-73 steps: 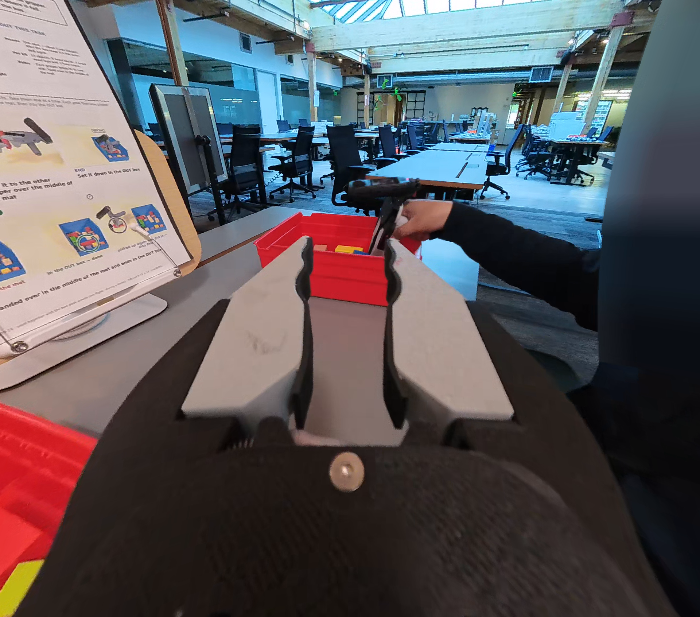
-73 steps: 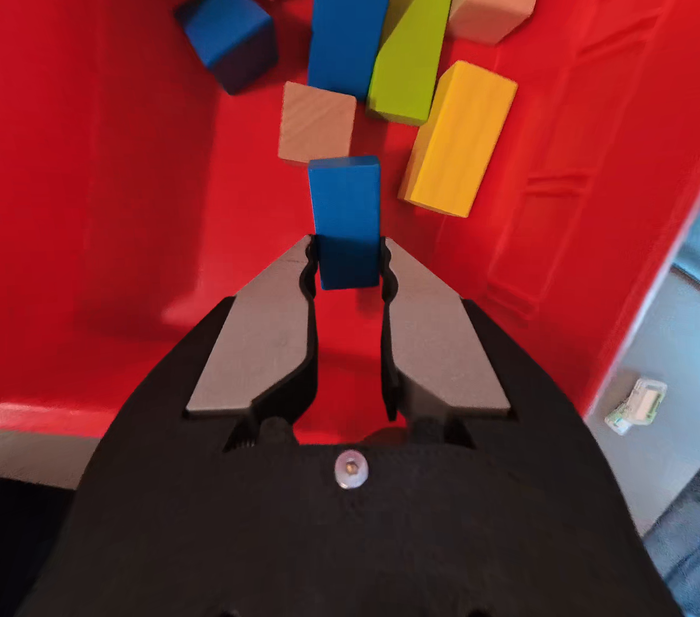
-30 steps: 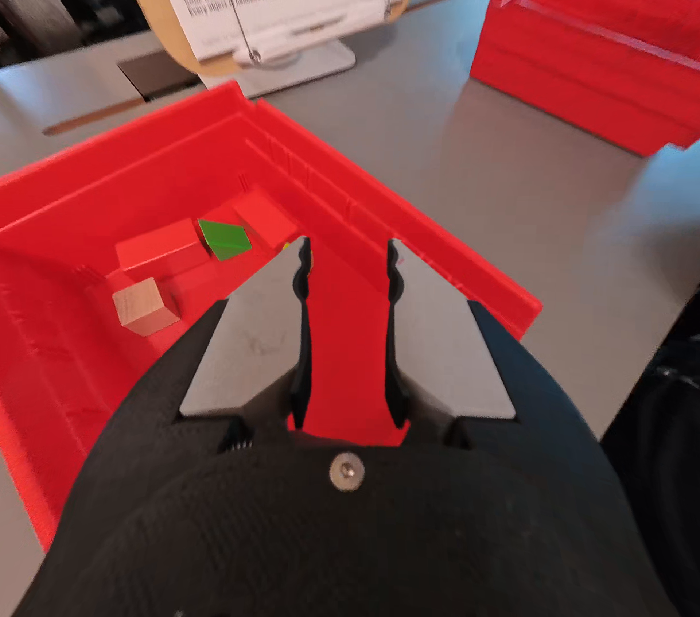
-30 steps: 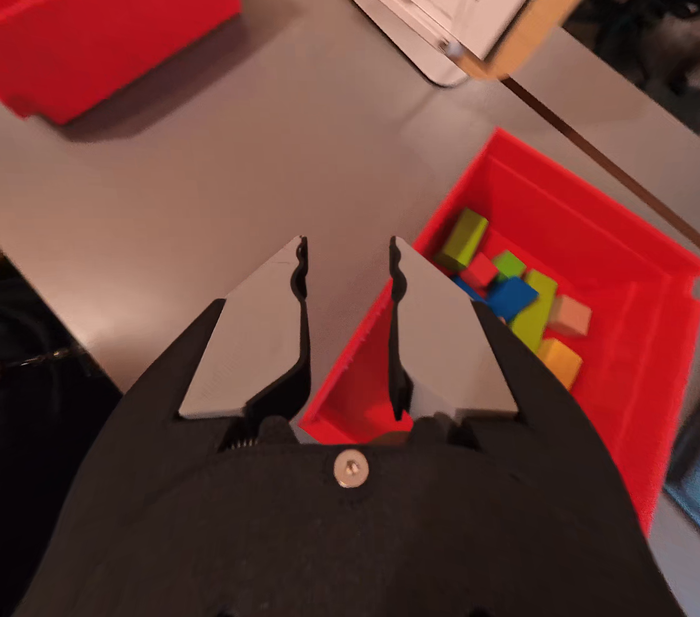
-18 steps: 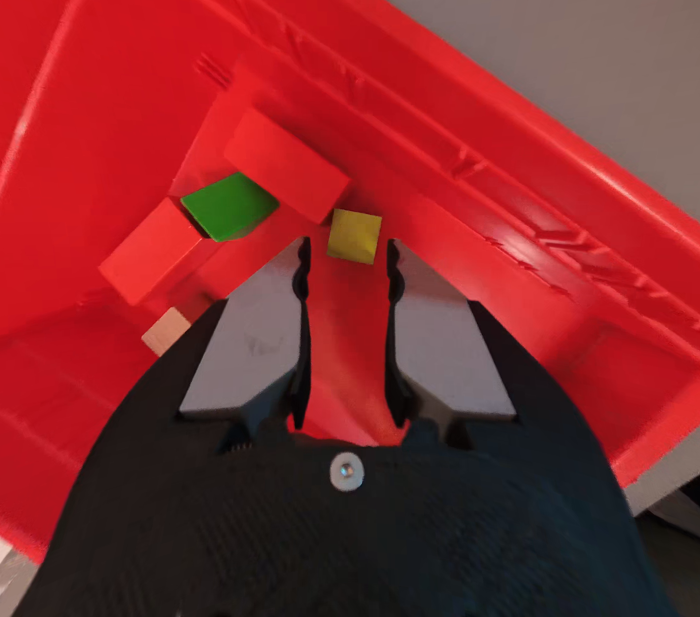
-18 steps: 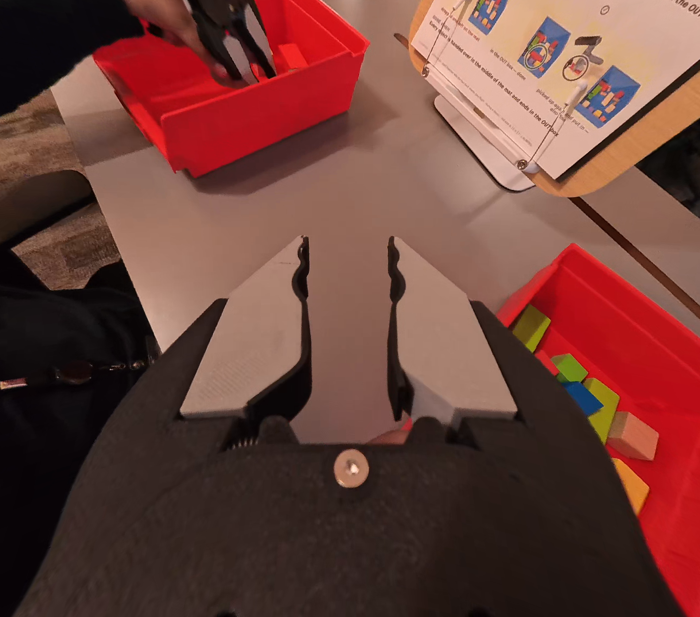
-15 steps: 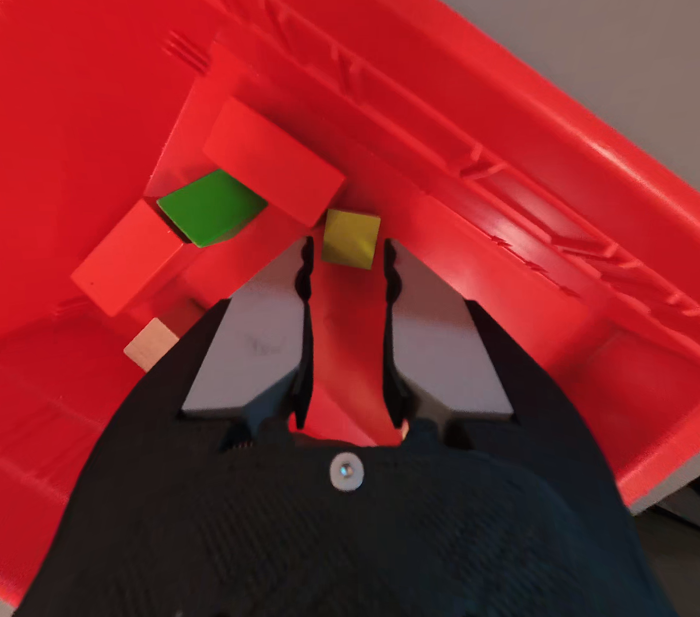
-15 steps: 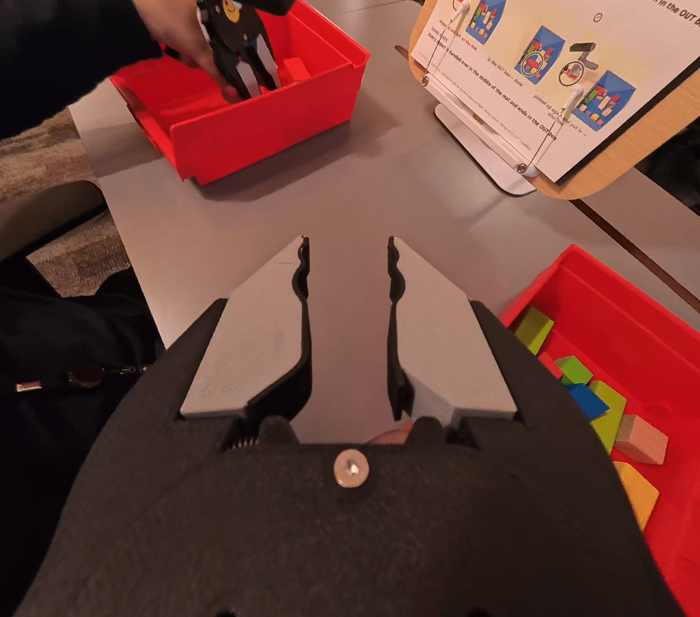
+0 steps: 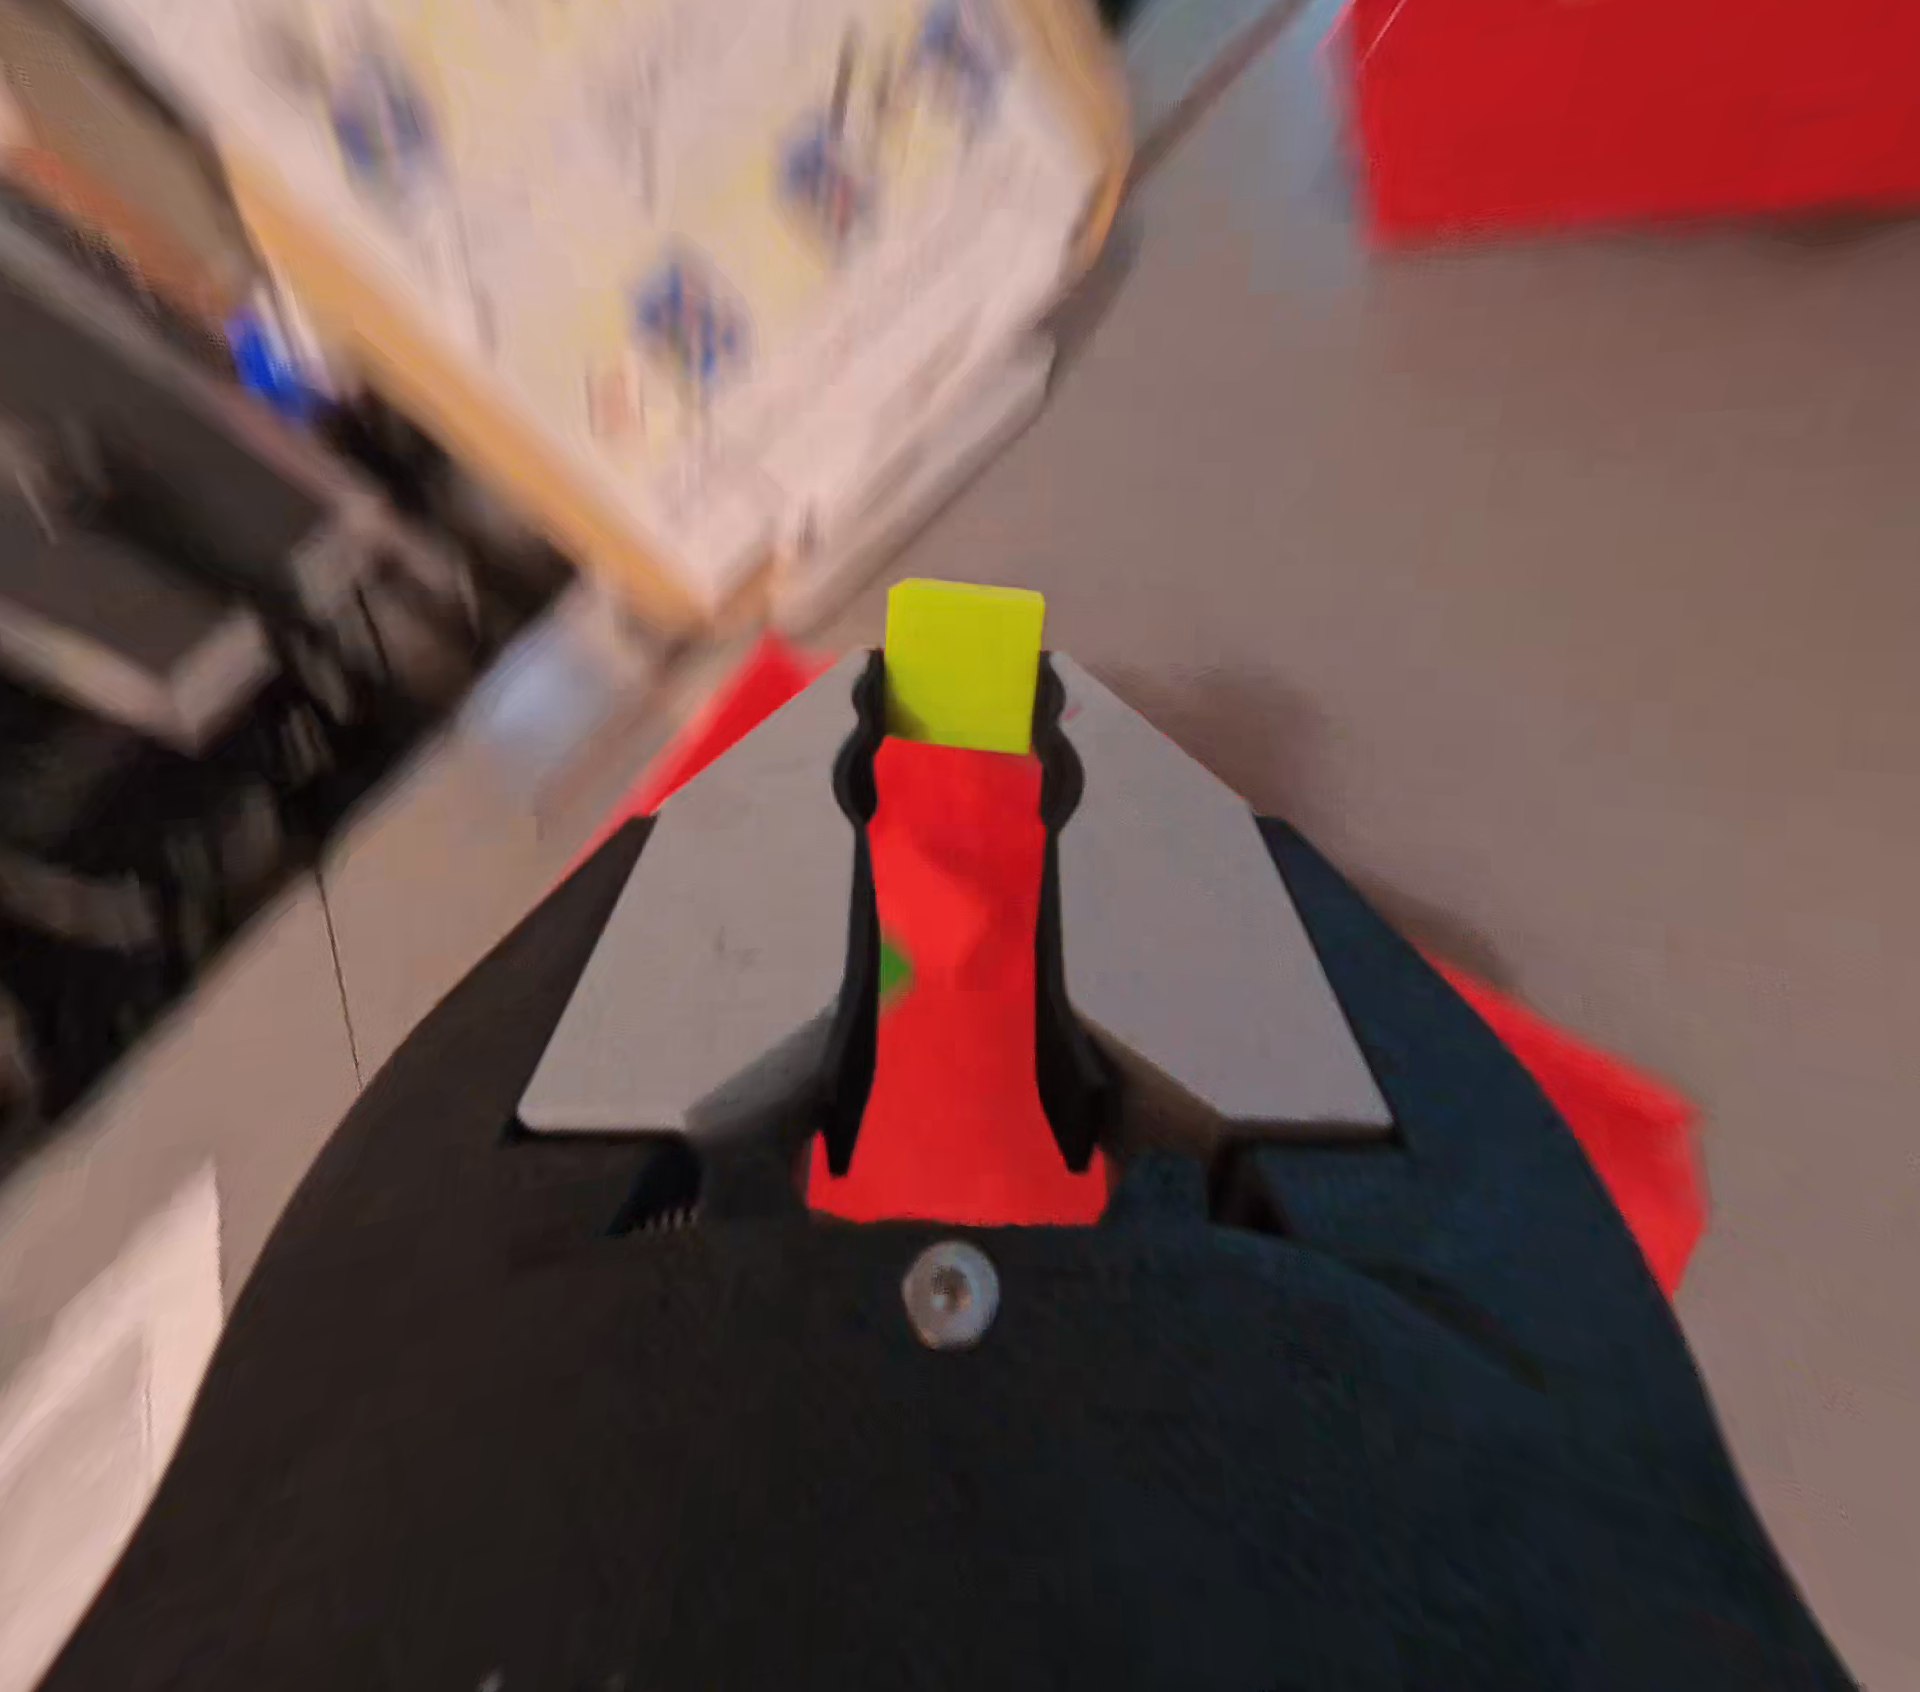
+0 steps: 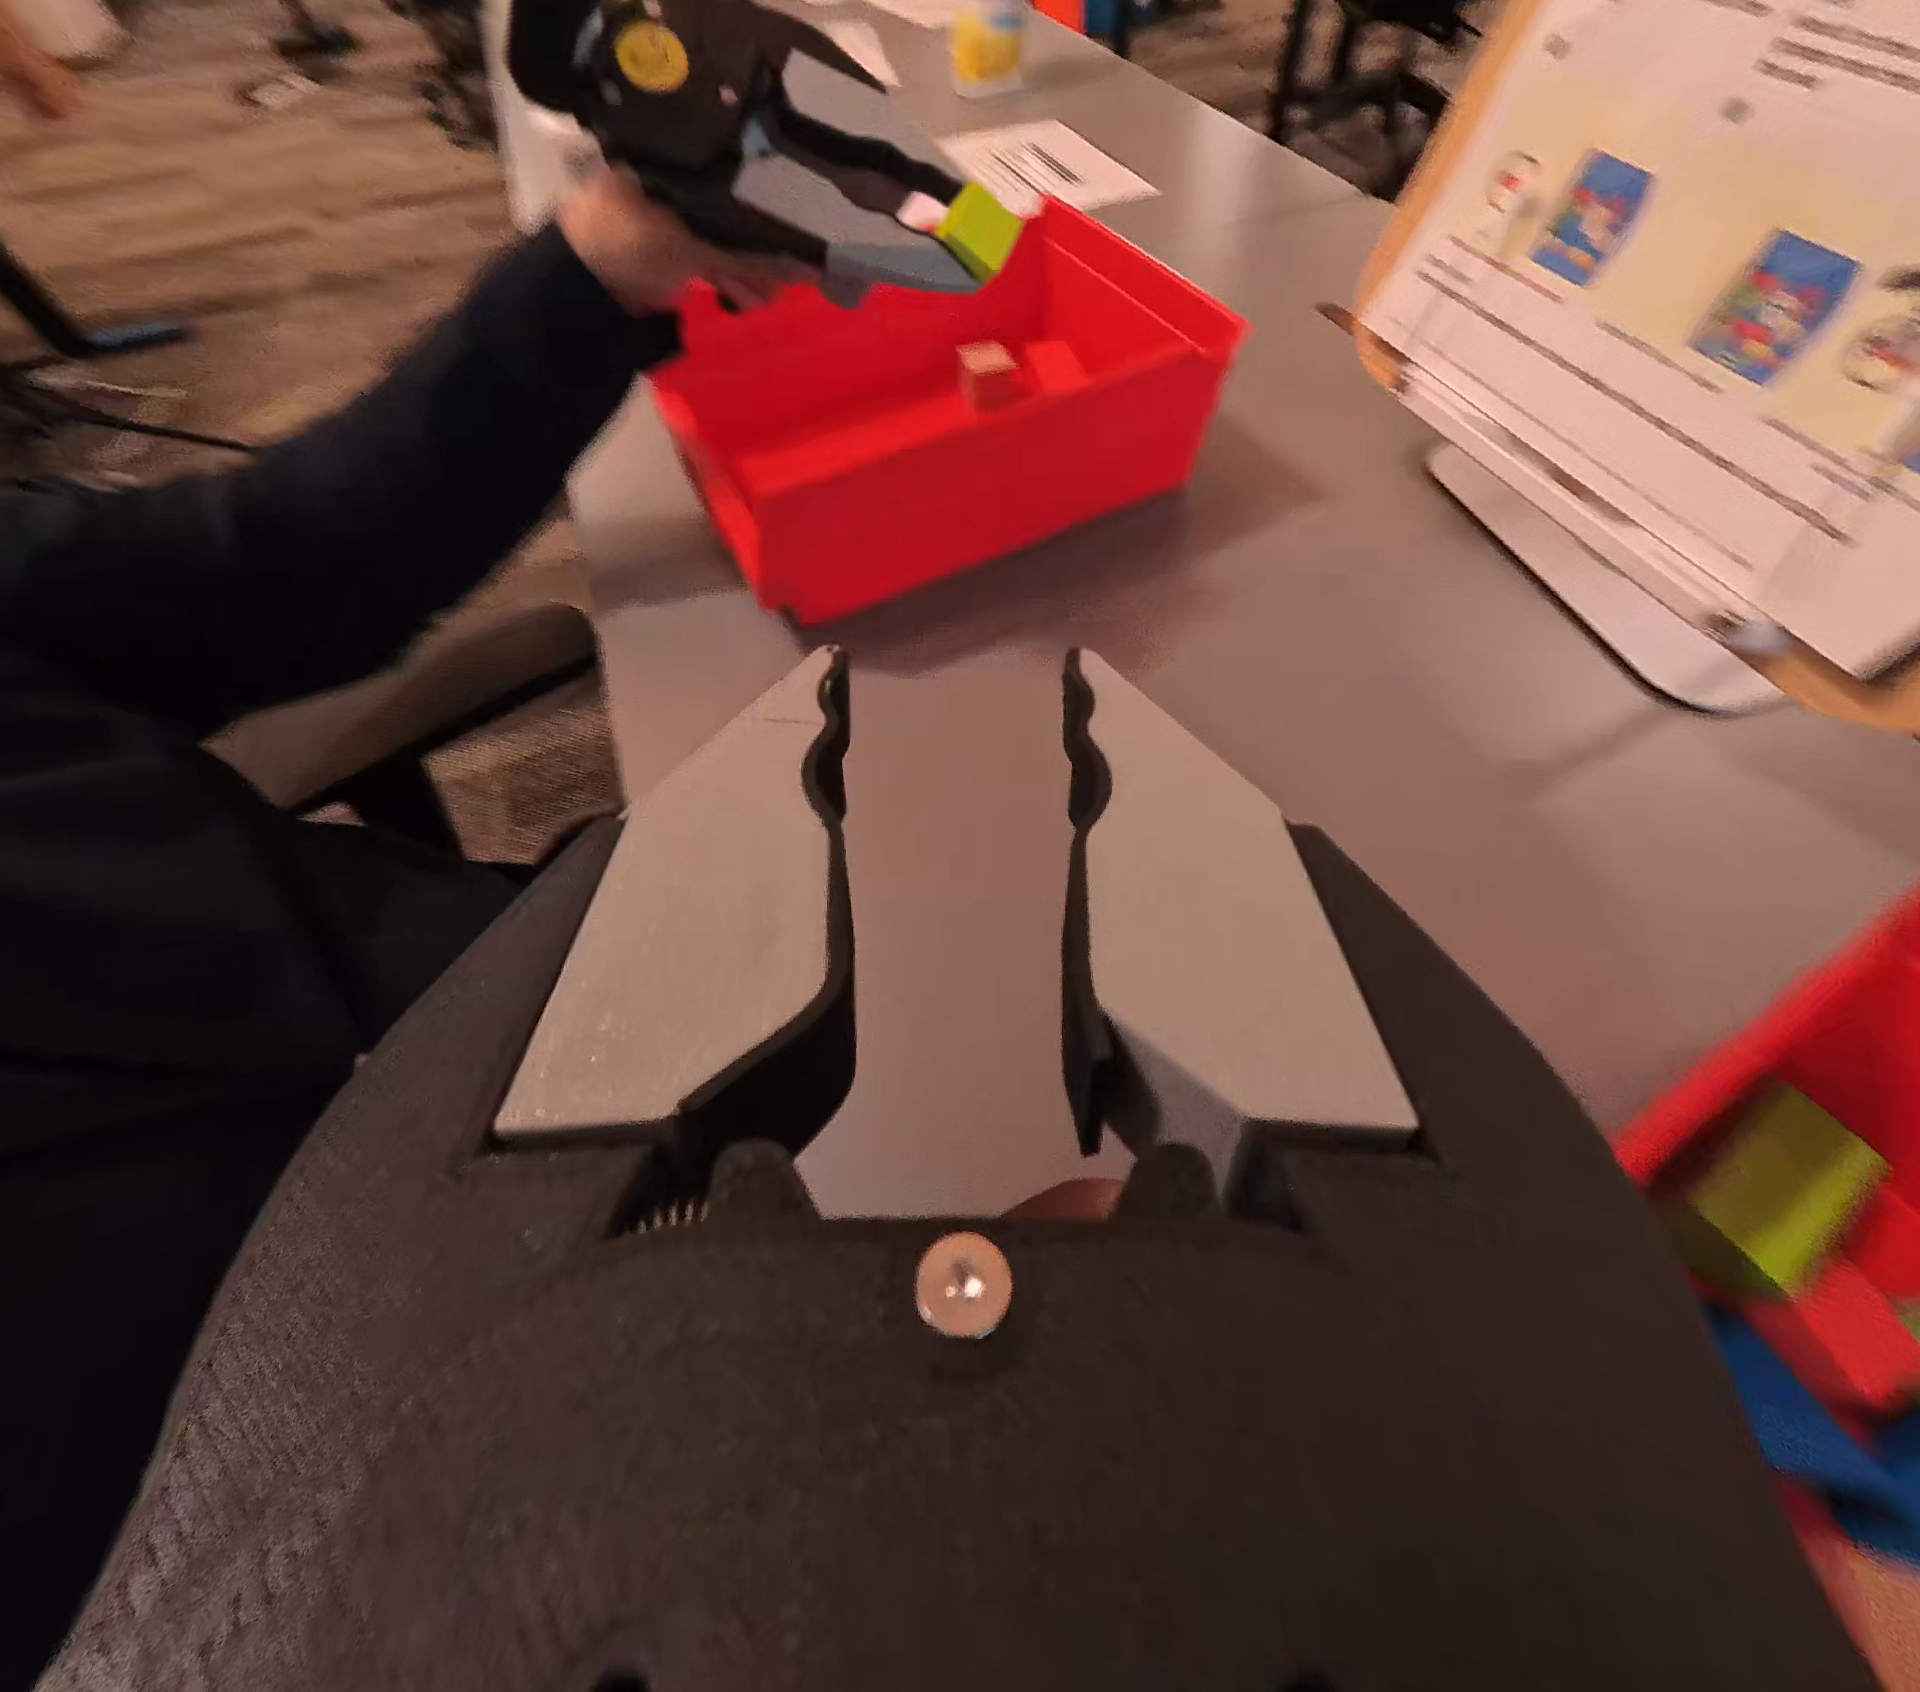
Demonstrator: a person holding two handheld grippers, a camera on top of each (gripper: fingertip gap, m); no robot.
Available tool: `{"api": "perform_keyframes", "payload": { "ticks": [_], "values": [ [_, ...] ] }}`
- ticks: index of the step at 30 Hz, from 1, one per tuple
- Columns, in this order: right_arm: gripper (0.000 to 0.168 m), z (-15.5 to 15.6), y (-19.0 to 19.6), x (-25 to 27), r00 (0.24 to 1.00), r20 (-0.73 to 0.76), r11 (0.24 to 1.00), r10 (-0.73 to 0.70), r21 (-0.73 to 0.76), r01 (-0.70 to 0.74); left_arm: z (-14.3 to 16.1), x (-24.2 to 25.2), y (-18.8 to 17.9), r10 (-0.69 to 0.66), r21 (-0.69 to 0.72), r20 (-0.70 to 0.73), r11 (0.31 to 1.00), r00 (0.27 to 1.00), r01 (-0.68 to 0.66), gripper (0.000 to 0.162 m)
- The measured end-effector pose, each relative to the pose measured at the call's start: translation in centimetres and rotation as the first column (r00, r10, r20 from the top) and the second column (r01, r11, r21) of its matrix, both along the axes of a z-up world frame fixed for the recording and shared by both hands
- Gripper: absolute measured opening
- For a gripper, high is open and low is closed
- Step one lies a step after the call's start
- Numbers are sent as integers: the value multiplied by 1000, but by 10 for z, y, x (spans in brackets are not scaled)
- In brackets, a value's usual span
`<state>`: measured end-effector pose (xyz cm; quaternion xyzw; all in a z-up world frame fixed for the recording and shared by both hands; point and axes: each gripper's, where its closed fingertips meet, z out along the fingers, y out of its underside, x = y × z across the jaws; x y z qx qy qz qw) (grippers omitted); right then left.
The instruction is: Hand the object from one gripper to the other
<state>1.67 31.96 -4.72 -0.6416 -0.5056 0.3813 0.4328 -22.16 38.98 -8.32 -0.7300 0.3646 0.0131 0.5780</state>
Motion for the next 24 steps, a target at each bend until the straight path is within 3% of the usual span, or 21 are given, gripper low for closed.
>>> {"api": "perform_keyframes", "payload": {
  "ticks": [1, 2, 3, 4, 5, 7, 12, 18, 20, 22, 24],
  "values": [
    [39, 4, -10, -8, 998, -35, 998, 59, -22, -59, 27, 29, -22, -126, 195, -11, 973, 992, 126, 26],
    [40, 7, -20, -16, 990, -65, 991, 125, -47, -128, 51, 61, -56, -260, 428, -90, 861, 961, 273, 26],
    [41, 9, -32, -22, 976, -101, 976, 195, -82, -204, 66, 88, -93, -340, 609, -191, 695, 921, 382, 25],
    [41, 13, -44, -27, 954, -147, 951, 263, -127, -282, 75, 102, -110, -322, 684, -212, 626, 923, 376, 26],
    [41, 16, -54, -31, 927, -198, 919, 318, -175, -352, 73, 115, -120, -324, 678, -229, 624, 918, 389, 26],
    [42, 23, -71, -38, 872, -285, 847, 399, -249, -469, 71, 143, -148, -402, 716, -253, 534, 880, 449, 25],
    [44, 23, -99, -53, 786, -362, 723, 501, -325, -610, 63, 177, -170, -471, 712, -285, 479, 835, 514, 26],
    [40, 21, -117, -61, 736, -381, 654, 559, -343, -674, 58, 187, -175, -479, 702, -316, 463, 819, 541, 26],
    [42, 16, -119, -66, 745, -362, 661, 561, -346, -666, 55, 187, -172, -478, 695, -318, 471, 819, 544, 26],
    [28, 13, -115, -71, 766, -345, 691, 542, -337, -640, 54, 187, -171, -480, 694, -317, 470, 818, 545, 26],
    [27, 12, -113, -71, 766, -347, 693, 541, -332, -640, 54, 187, -170, -474, 689, -319, 478, 820, 545, 26]
  ]
}}
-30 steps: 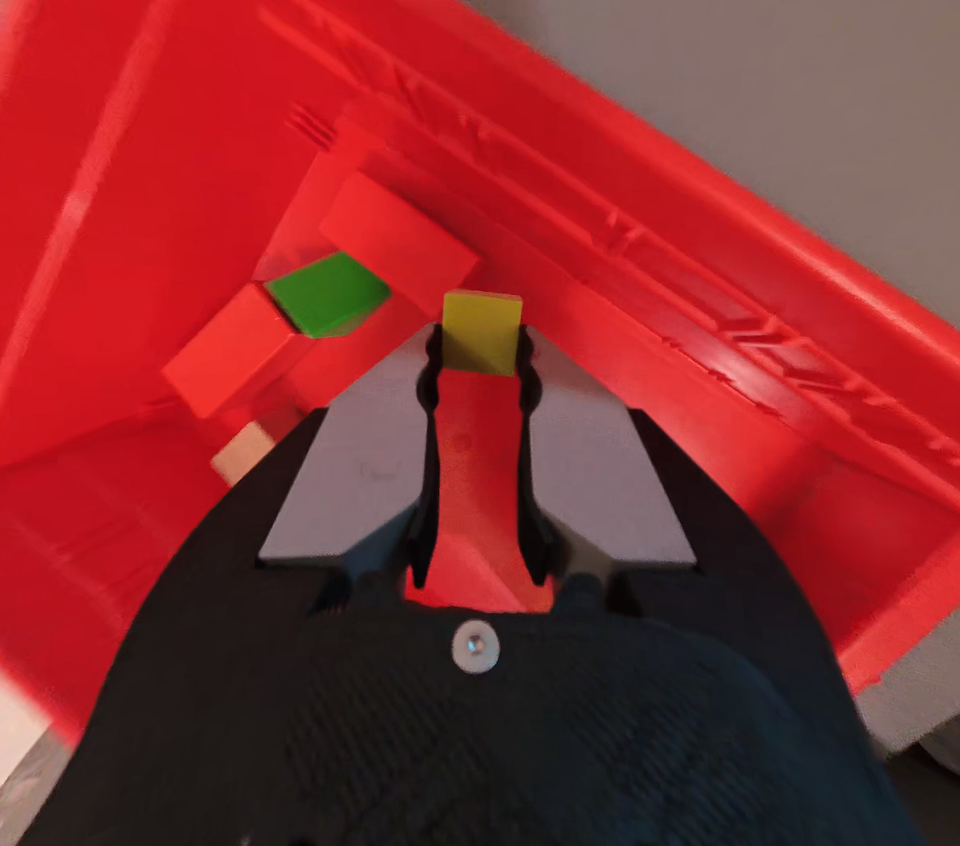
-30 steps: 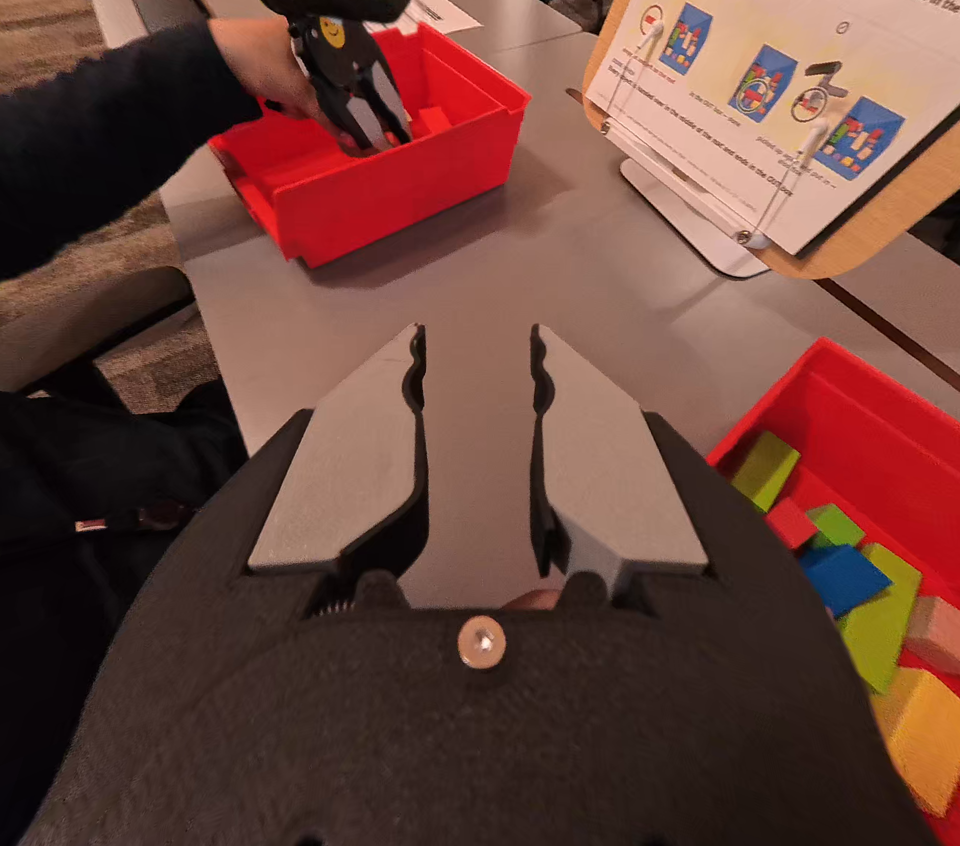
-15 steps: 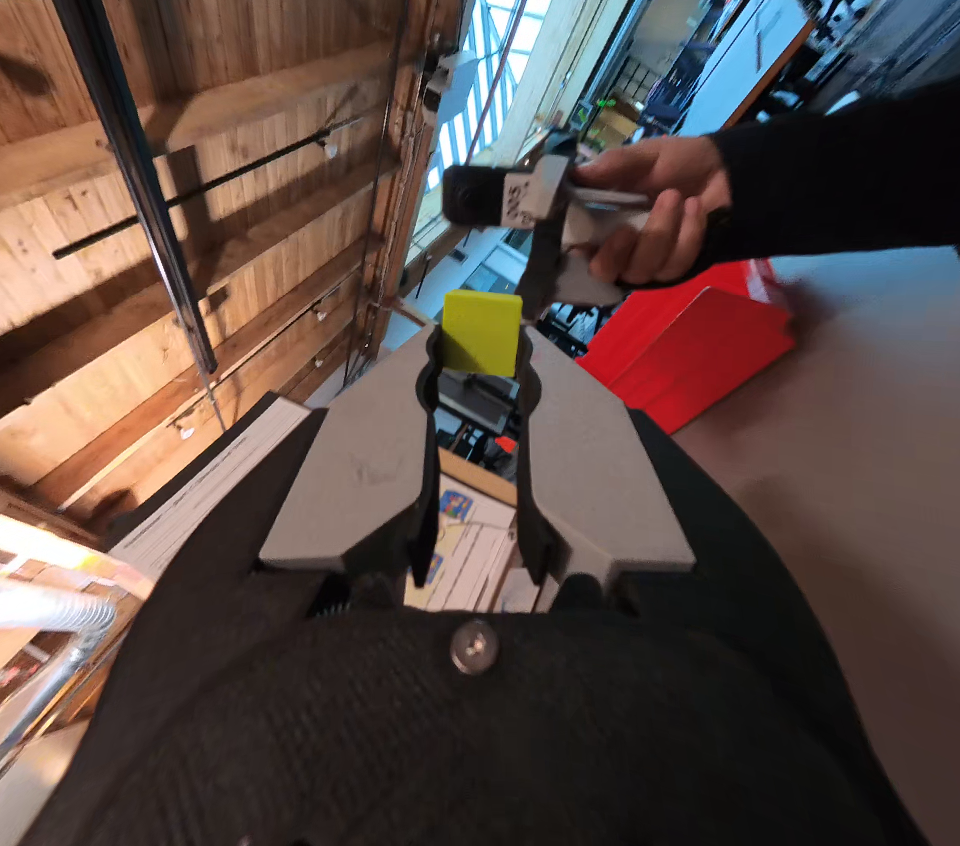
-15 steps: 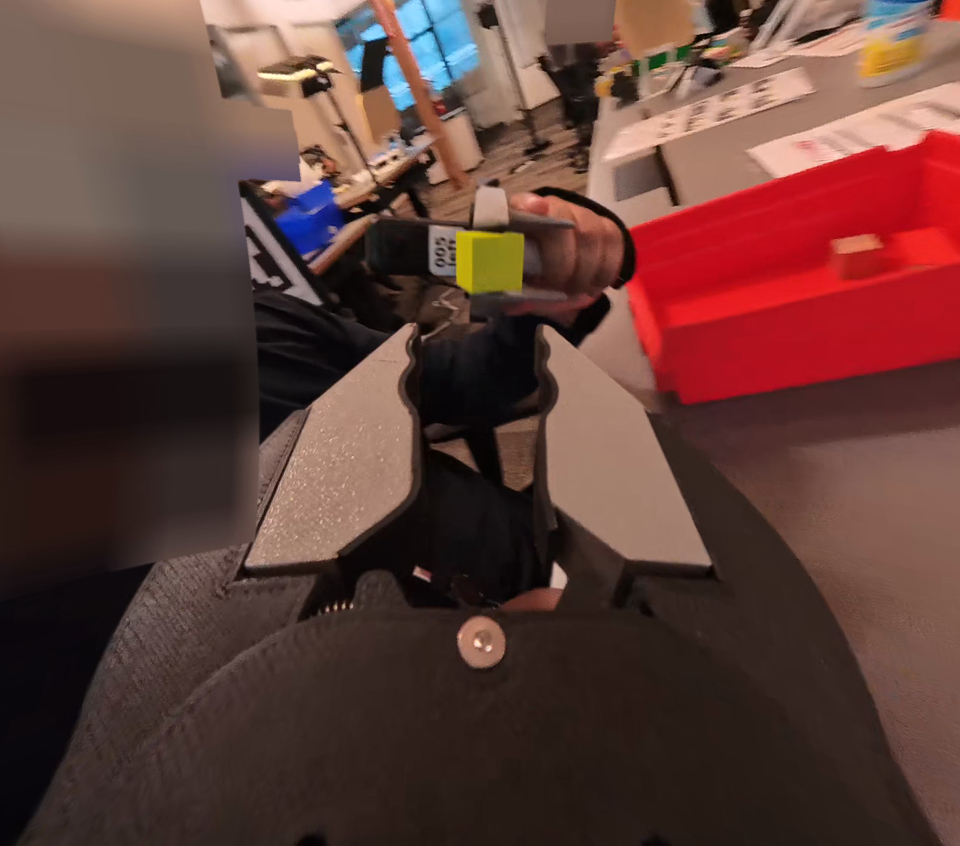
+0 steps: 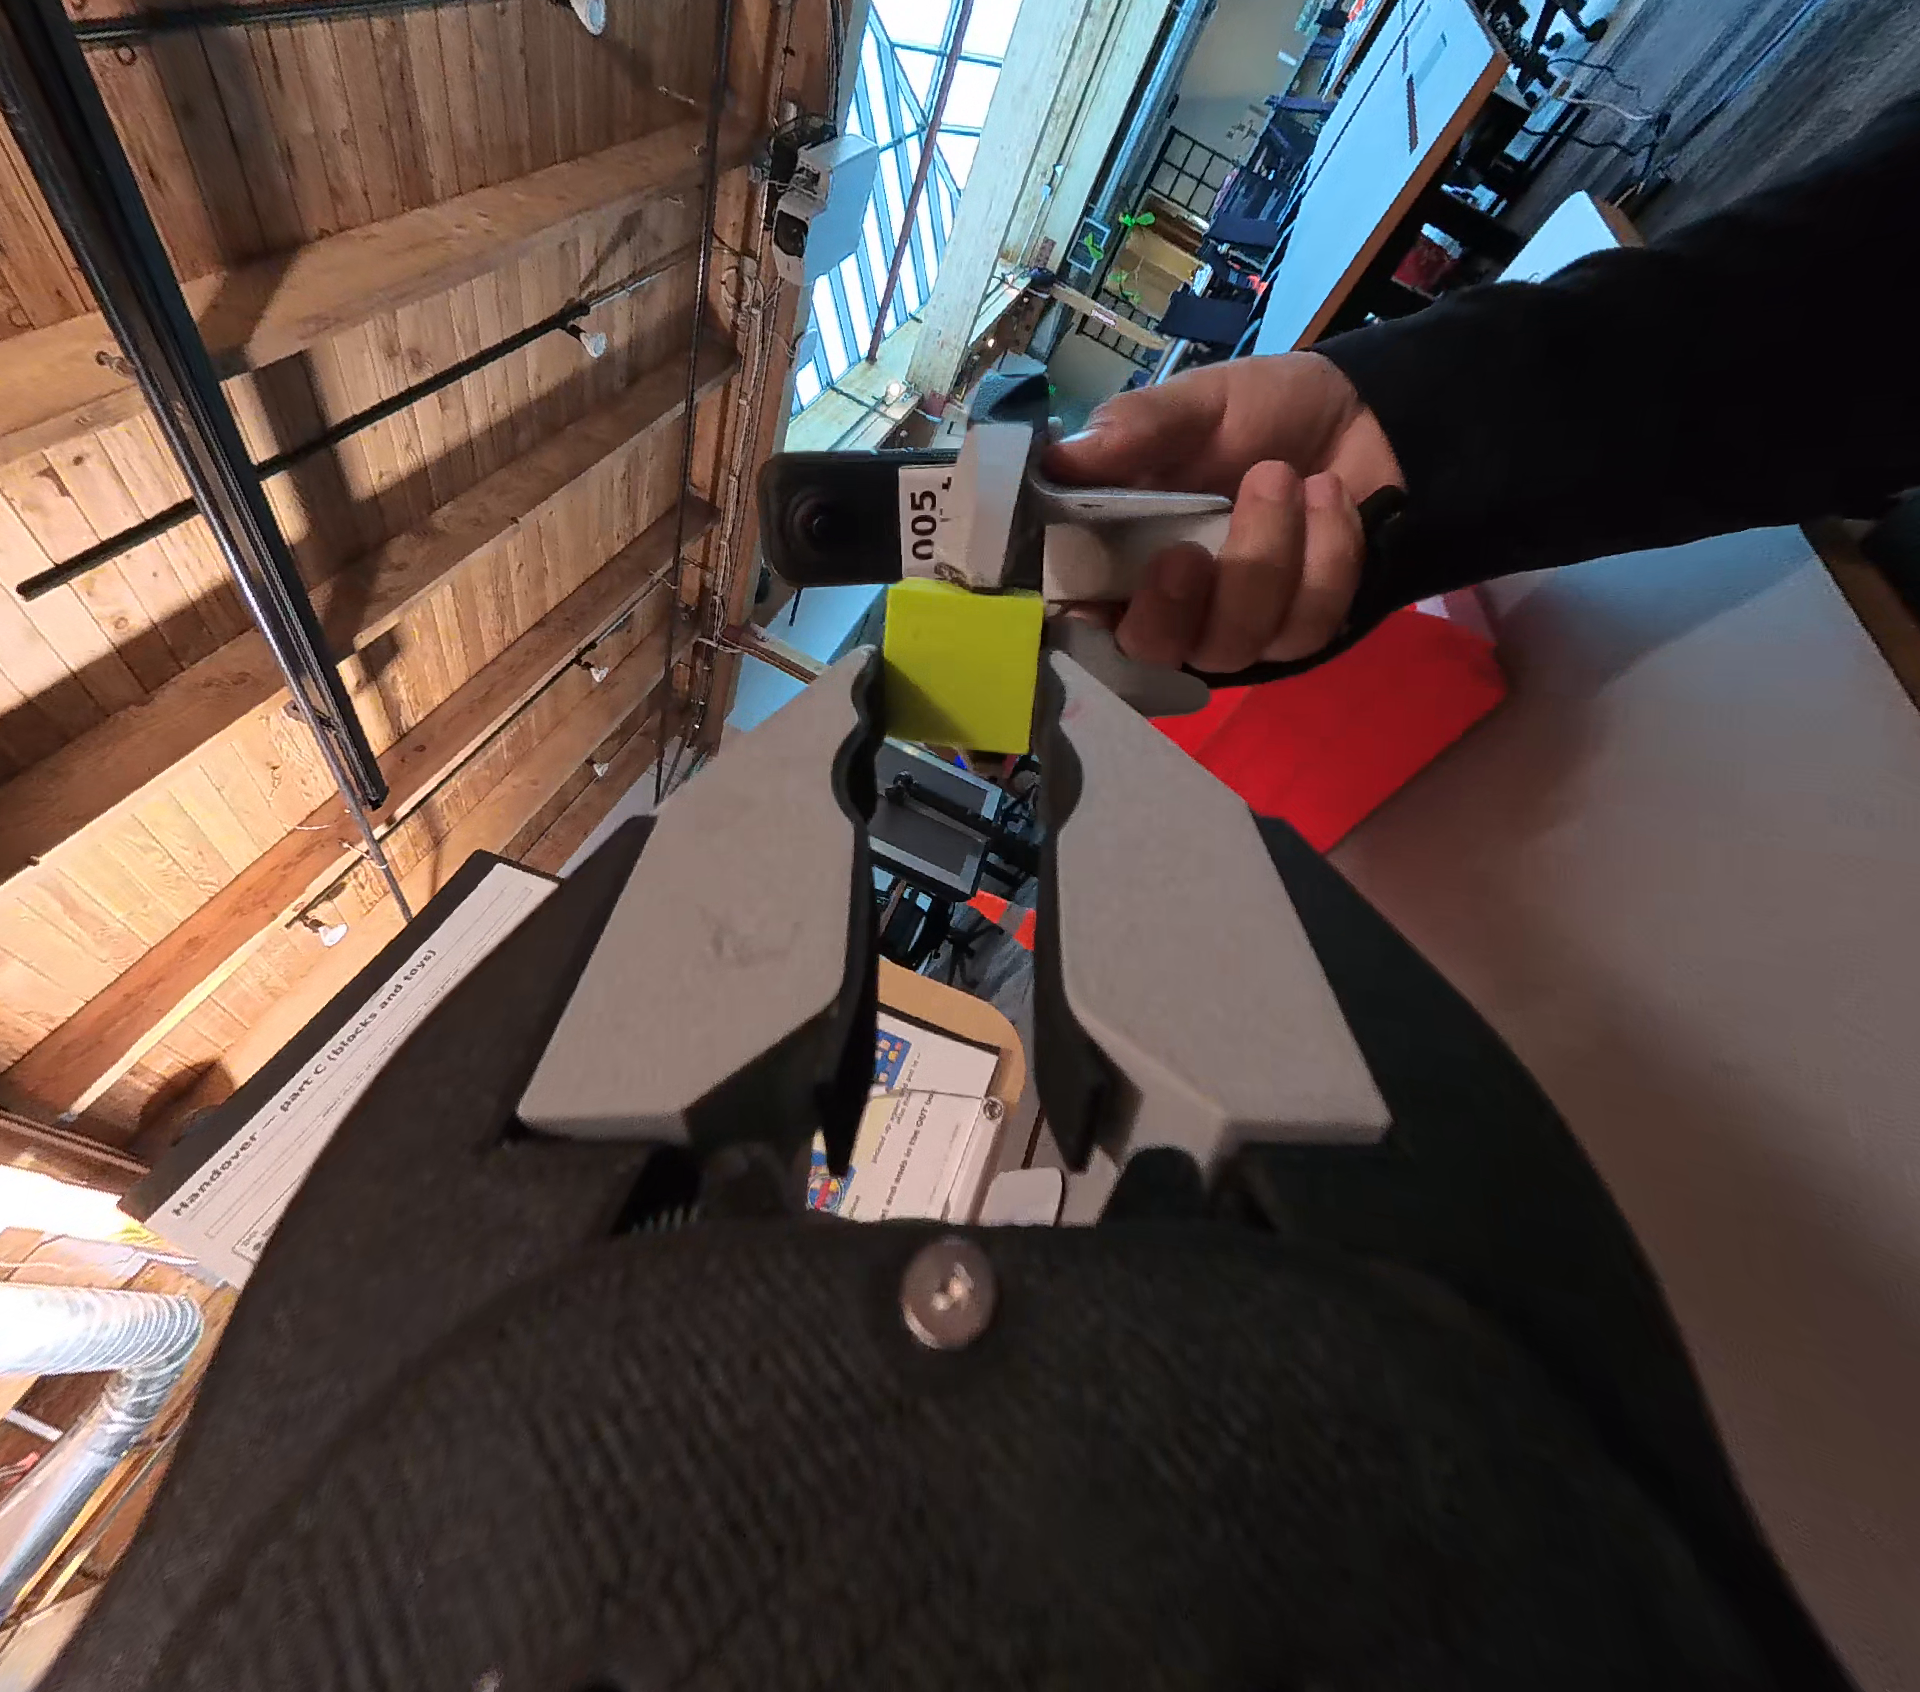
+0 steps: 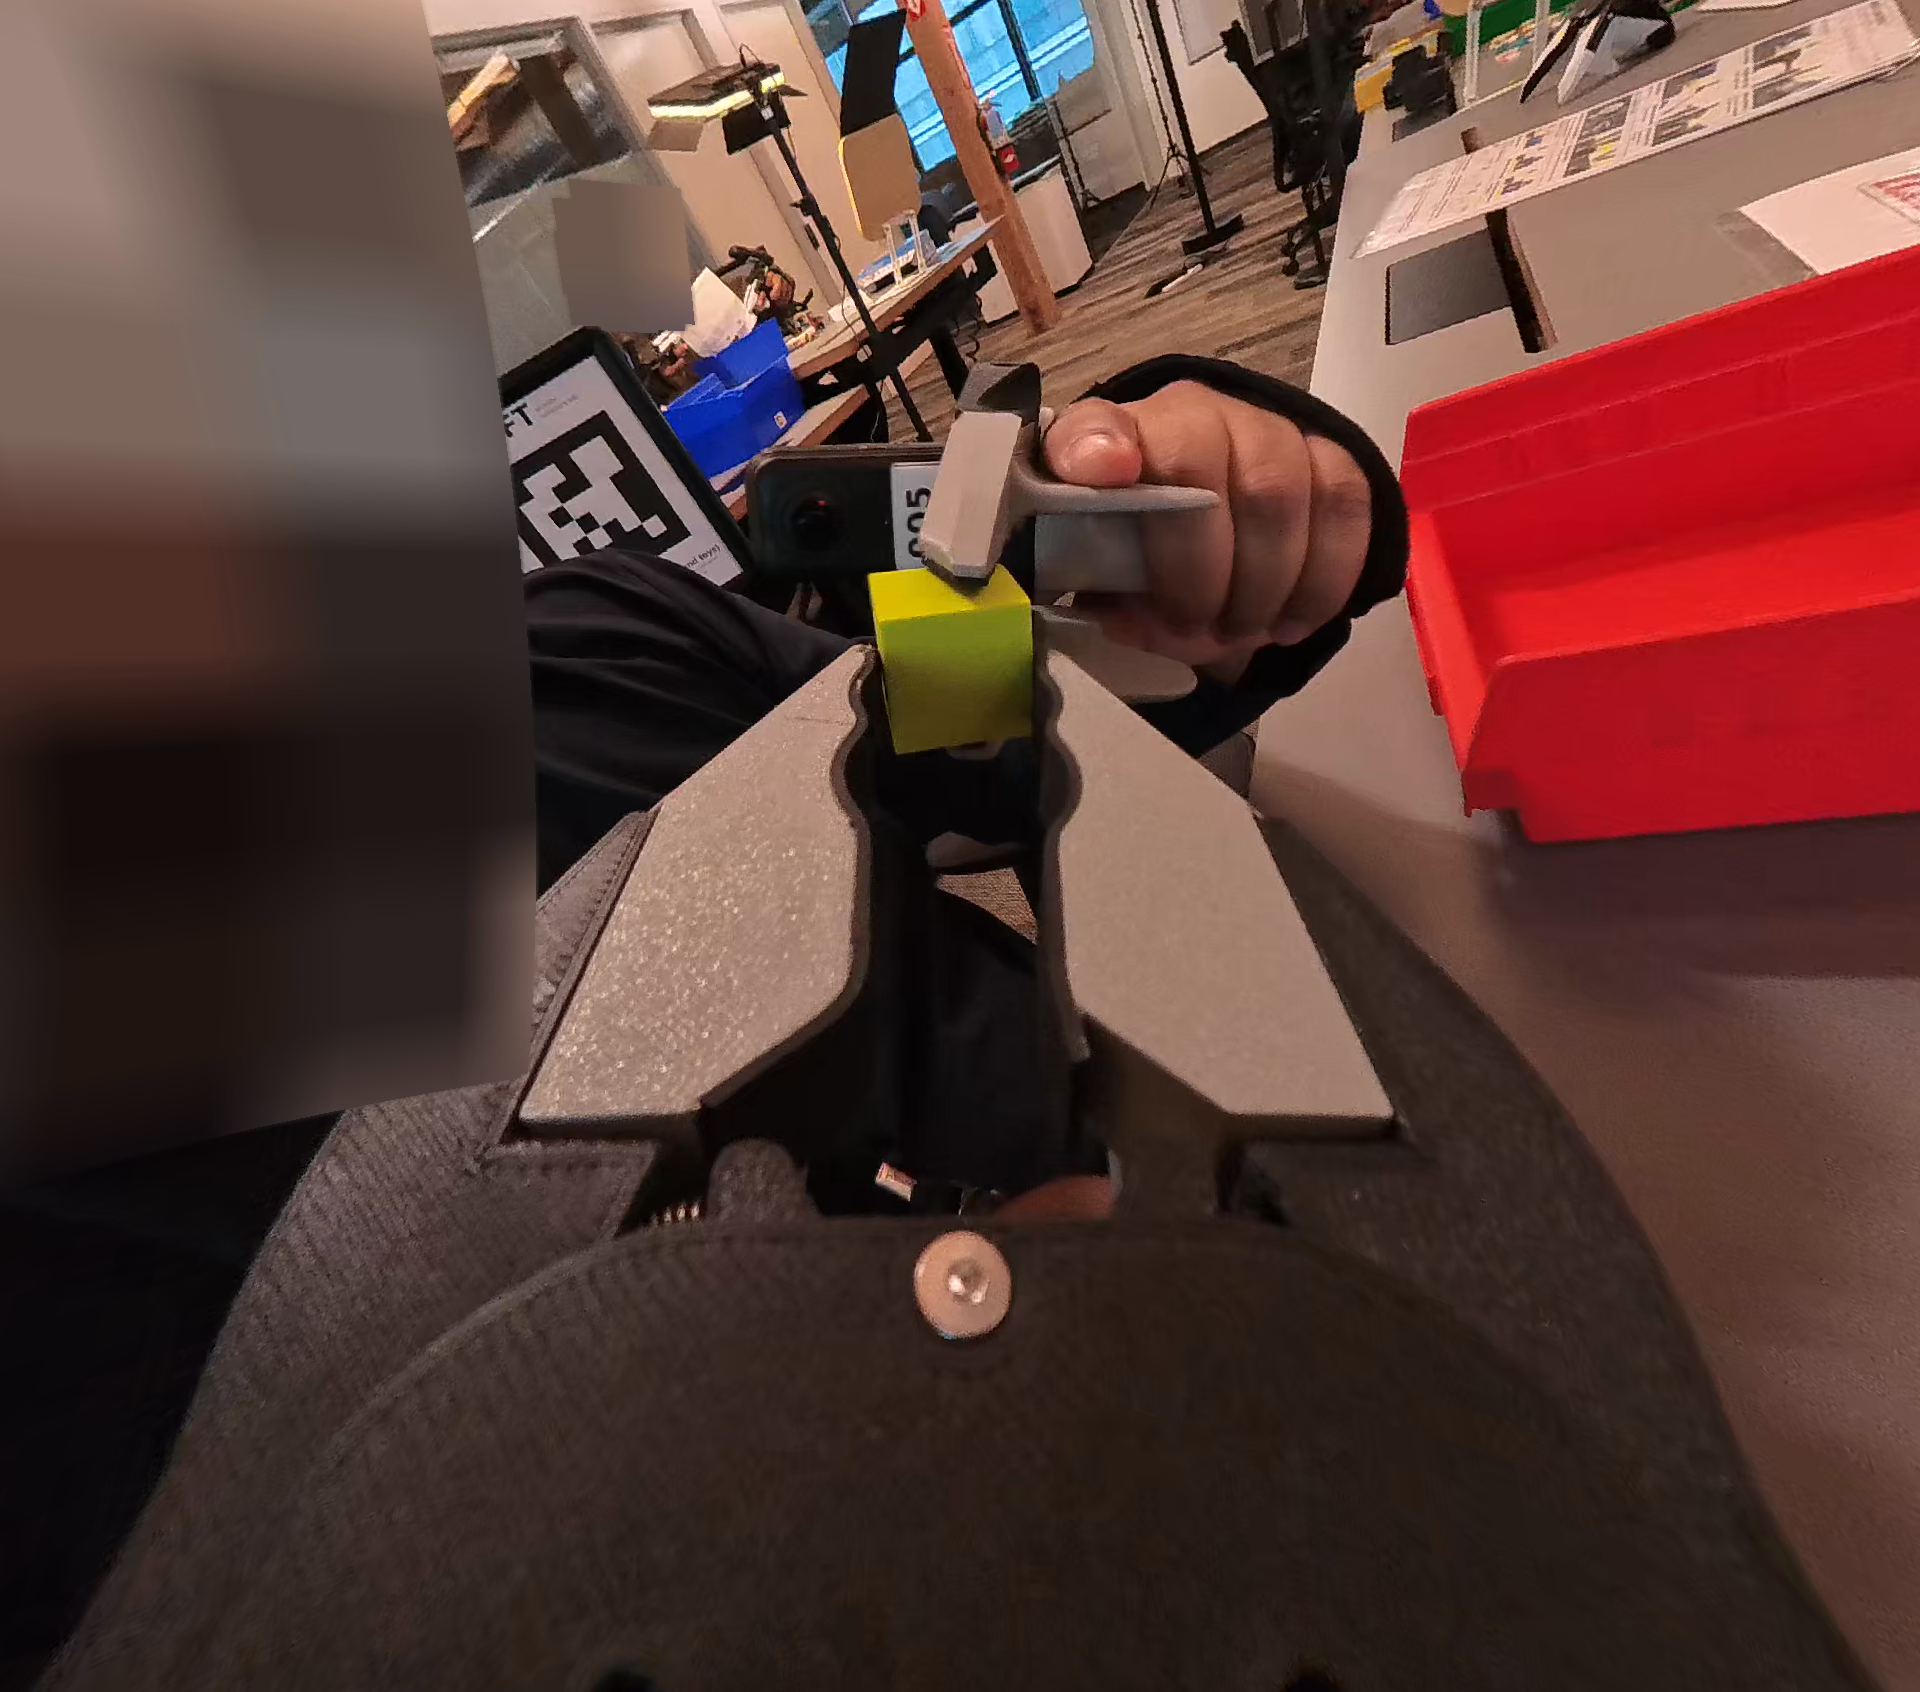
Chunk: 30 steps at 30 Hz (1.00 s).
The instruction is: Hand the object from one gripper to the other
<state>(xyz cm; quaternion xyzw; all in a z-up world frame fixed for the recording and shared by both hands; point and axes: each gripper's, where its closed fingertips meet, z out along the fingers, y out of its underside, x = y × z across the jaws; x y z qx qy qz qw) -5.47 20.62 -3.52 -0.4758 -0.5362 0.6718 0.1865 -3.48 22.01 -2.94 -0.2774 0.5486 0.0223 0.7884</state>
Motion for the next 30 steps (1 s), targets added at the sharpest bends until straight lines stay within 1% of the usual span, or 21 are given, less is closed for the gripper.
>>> {"api": "perform_keyframes", "payload": {
  "ticks": [5, 8, 10, 11, 12, 13, 14, 15, 16, 17, 19, 21, 22, 23, 24, 25, 26, 27, 30],
  "values": [
    [26, 2, 6, -1, 999, -14, 1000, -31, 2, 31, 0, -2, 5, 19, -68, 39, 998, 999, -16, 26],
    [26, 14, 21, 10, 995, -53, 996, -87, -17, 86, -4, -7, 12, 26, -143, 34, 989, 999, -21, 40],
    [25, 28, 46, 32, 976, -96, 981, -193, -15, 193, -1, -16, 16, 55, -149, 51, 988, 997, -46, 42],
    [25, 33, 65, 46, 952, -112, 957, -285, 15, 288, 2, -21, 17, 70, -150, 60, 987, 996, -60, 41],
    [25, 35, 89, 64, 905, -120, 906, -408, 73, 417, 5, -26, 18, 82, -151, 68, 986, 994, -71, 39],
    [25, 33, 120, 85, 822, -119, 809, -557, 149, 569, 9, -31, 18, 90, -150, 79, 986, 993, -77, 36],
    [25, 27, 154, 111, 704, -110, 673, -702, 223, 705, 12, -35, 17, 94, -148, 92, 986, 991, -79, 31],
    [25, 19, 184, 141, 577, -90, 536, -812, 279, 797, 15, -38, 17, 97, -148, 103, 986, 990, -81, 27],
    [25, 9, 206, 170, 472, -55, 433, -880, 316, 844, 17, -40, 18, 101, -149, 110, 985, 989, -84, 26],
    [25, -3, 221, 192, 406, -8, 380, -914, 335, 862, 18, -41, 19, 106, -153, 114, 984, 988, -88, 24],
    [25, -31, 241, 224, 325, 97, 337, -941, 377, 863, 17, -42, 22, 116, -155, 115, 983, 987, -97, 22],
    [26, -70, 265, 253, 184, 204, 263, -962, 493, 829, 15, -41, 26, 130, -163, 112, 980, 985, -111, 19],
    [26, -92, 273, 265, 115, 273, 253, -955, 550, 796, 13, -40, 28, 135, -172, 104, 978, 985, -116, 19],
    [26, -113, 277, 271, 76, 343, 276, -936, 584, 763, 10, -38, 30, 139, -178, 94, 977, 986, -120, 19],
    [26, -130, 278, 269, 70, 401, 317, -914, 593, 740, 8, -36, 31, 143, -182, 84, 975, 986, -126, 18],
    [26, -143, 278, 263, 84, 445, 362, -891, 589, 722, 4, -34, 33, 146, -190, 69, 973, 987, -131, 17],
    [26, -154, 278, 256, 94, 480, 400, -872, 589, 702, 0, -33, 35, 150, -204, 50, 969, 987, -137, 17],
    [26, -164, 277, 252, 87, 511, 428, -855, 601, 675, -4, -33, 39, 160, -218, 36, 965, 987, -148, 17],
    [26, -190, 272, 252, 17, 583, 480, -812, 652, 587, -14, -37, 51, 195, -271, 0, 944, 981, -188, 17]
  ]
}}
